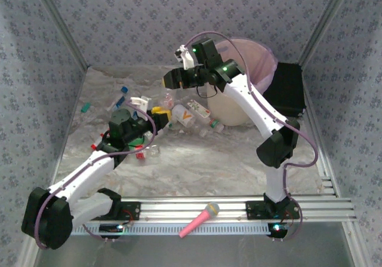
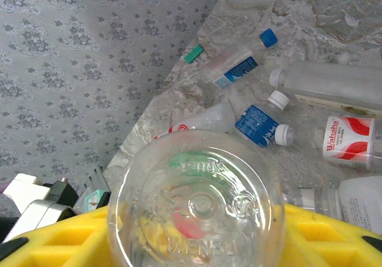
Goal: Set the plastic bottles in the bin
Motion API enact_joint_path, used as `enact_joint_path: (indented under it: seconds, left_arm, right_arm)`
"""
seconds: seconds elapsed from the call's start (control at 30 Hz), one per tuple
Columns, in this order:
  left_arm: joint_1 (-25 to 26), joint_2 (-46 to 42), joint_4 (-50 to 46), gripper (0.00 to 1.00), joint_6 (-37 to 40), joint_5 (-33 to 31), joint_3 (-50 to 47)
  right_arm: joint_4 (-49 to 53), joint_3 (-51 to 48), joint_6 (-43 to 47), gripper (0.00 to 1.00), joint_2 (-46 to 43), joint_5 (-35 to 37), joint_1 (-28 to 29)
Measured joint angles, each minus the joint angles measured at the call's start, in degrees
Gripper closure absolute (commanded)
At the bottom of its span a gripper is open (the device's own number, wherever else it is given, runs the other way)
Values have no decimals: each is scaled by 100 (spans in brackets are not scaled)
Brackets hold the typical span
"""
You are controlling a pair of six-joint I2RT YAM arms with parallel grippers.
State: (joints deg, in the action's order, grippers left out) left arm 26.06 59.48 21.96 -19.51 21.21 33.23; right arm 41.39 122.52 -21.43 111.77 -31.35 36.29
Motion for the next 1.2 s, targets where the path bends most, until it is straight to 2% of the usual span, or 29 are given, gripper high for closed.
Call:
enact_joint_path:
  seconds: [0.1, 0.13, 0.17, 0.23, 0.27, 0.3, 0.47, 0.73, 0.97, 1.2]
  left_arm:
    - [22, 22, 20, 54, -26, -26, 4]
    - [31, 31, 9, 47, -39, -31, 4]
    - [37, 33, 2, 32, -63, -48, 4]
    - [59, 31, -7, 9, -90, -105, 4]
    - [59, 31, -20, 2, -118, -111, 4]
    - [63, 31, -39, 0, -146, -133, 4]
    - [74, -79, -400, 0, -223, -245, 57]
    - [74, -308, -1502, 1, -422, -651, 337]
    - [74, -374, -2662, 4, -872, -1340, 455]
    - [74, -192, -3095, 5, -1169, -1574, 487]
  right_arm:
    - [-7, 0, 7, 49, 0, -7, -2]
    - [-9, 4, 22, 51, 0, -7, -2]
    - [-7, 11, 39, 53, 0, -4, -2]
    - [-7, 59, 85, 54, 0, 0, -4]
    - [-7, 96, 107, 54, 0, 2, -15]
    - [-7, 149, 131, 54, 0, 2, -22]
    - [24, 586, 315, 55, 0, 98, -133]
    - [278, 1397, 789, 57, -131, 728, -542]
    - [553, 1425, 1137, 58, -754, 1622, -1163]
    - [721, 1379, 1342, 60, -1108, 2406, -2006]
